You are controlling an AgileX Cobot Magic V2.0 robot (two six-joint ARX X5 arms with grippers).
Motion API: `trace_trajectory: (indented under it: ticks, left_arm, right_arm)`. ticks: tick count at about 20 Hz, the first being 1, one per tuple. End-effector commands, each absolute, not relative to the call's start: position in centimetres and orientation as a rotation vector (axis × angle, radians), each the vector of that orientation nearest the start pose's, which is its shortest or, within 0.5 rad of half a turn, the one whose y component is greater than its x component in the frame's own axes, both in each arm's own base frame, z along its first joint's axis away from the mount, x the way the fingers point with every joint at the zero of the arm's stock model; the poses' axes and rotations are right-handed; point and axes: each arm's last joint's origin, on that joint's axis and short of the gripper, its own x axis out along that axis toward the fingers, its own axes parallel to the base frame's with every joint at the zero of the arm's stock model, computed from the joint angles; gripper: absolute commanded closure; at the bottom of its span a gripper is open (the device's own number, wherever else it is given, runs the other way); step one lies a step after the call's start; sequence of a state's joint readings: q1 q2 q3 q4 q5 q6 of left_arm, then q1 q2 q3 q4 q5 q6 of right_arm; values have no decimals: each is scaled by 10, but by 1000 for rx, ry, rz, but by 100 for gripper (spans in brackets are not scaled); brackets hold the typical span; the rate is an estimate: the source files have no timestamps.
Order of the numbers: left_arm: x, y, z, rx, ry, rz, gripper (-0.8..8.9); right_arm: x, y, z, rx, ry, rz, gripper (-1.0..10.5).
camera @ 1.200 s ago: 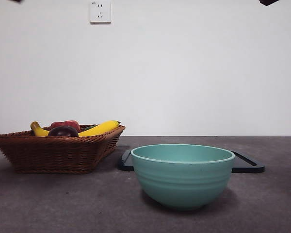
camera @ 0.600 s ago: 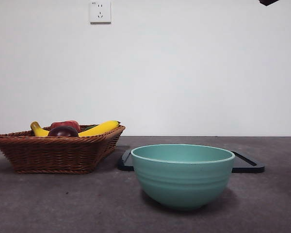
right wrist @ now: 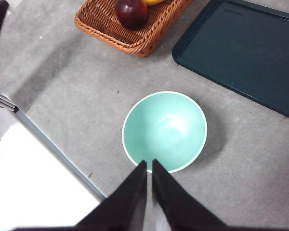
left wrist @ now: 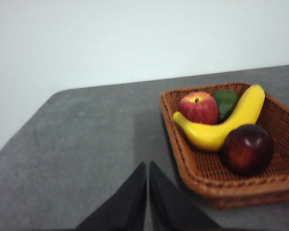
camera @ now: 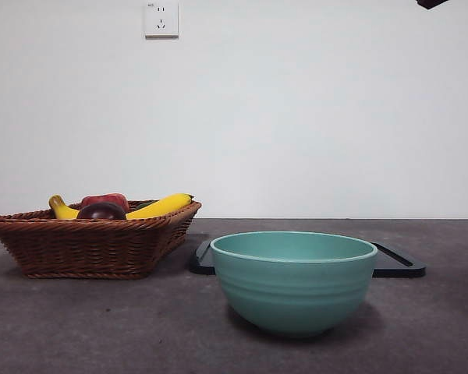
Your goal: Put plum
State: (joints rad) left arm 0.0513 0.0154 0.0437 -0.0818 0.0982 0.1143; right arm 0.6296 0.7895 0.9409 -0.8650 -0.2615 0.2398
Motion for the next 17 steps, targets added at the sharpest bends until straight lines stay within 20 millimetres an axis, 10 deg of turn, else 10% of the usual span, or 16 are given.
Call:
trace_trajectory:
  ticks: [1,17]
  left_arm:
    - [96,3,164,114,73,-42,805]
    - [96,3,149,84,176,-32,805]
  right_arm:
    - [109,90,330,75,800,774,939]
    - [109,90,330,75,800,774,939]
